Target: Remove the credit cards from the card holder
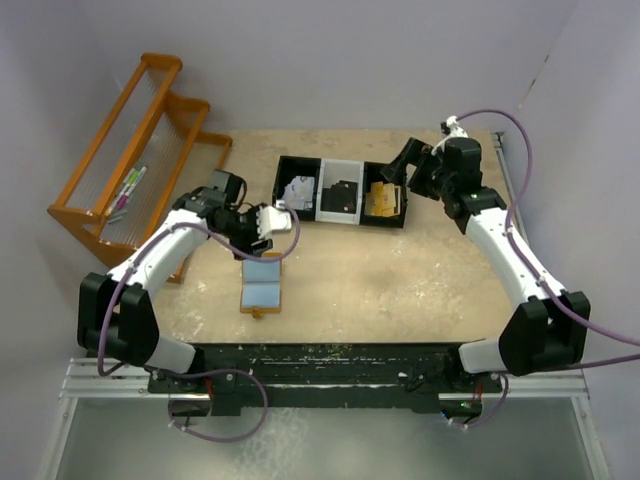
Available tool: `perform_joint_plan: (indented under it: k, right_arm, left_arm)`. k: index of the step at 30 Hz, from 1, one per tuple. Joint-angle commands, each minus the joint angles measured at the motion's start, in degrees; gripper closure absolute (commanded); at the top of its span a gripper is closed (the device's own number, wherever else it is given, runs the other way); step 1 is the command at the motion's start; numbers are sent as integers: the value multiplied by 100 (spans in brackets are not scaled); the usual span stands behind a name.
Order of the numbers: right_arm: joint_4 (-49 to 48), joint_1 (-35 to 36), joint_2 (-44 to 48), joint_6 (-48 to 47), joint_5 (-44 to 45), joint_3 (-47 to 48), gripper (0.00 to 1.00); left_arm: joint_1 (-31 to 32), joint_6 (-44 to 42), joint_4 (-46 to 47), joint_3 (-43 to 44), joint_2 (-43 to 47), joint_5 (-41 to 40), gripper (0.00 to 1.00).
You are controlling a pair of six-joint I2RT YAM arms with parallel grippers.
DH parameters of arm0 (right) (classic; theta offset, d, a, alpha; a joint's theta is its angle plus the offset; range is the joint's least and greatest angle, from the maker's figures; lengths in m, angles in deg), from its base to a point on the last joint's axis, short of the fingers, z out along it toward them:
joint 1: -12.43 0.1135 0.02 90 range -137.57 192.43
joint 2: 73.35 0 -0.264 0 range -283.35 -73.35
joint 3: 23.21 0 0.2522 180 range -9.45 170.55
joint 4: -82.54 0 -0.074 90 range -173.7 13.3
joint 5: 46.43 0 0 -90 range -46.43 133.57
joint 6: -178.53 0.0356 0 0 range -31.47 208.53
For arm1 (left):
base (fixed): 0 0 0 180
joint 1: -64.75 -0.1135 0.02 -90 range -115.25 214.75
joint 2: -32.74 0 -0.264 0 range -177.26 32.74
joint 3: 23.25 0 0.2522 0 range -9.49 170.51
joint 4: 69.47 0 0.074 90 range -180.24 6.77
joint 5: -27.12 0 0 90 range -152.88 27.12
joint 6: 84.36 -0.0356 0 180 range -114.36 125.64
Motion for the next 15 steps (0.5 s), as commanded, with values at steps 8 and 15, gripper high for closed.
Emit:
perform_joint_plan:
  k: [8,15]
  right_arm:
    - [16,-46,1138,-596,4539,-918,0]
    - [-465,-46,1247,-1654,5665,-1981,1]
  left_arm:
    - [-1884,3428,2296,341,-170,94,1]
    - [-2163,4705,3222,-412,-163,-811,1]
